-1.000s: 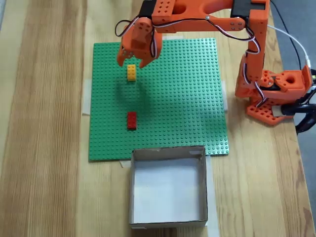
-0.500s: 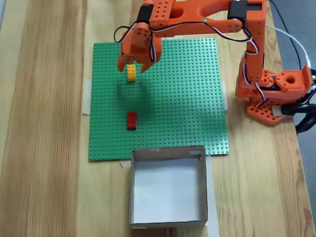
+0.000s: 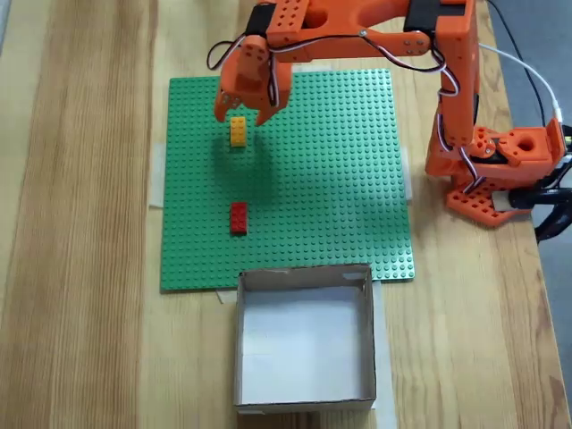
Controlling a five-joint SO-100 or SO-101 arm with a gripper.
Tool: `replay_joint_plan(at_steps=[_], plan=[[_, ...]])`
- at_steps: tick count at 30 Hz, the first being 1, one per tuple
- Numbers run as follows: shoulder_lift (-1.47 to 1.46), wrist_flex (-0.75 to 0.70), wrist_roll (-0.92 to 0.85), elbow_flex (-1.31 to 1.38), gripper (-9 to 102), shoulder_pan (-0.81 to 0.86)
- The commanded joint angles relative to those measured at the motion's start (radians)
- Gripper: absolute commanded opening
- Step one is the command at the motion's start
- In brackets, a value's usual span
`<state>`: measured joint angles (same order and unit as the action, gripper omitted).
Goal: Pick the yellow lego block and put it in the box.
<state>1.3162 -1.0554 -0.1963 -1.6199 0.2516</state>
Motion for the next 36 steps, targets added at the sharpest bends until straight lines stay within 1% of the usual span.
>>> replay_joint_plan(at_steps=[1,14,36], plan=[[-0.002,0.0,0.006,0.046,22,0.008],[-0.057,-0.025,0.032,0.112,21,0.011],[-0.095,-0.048,0.026,0.138,20,-0.011]])
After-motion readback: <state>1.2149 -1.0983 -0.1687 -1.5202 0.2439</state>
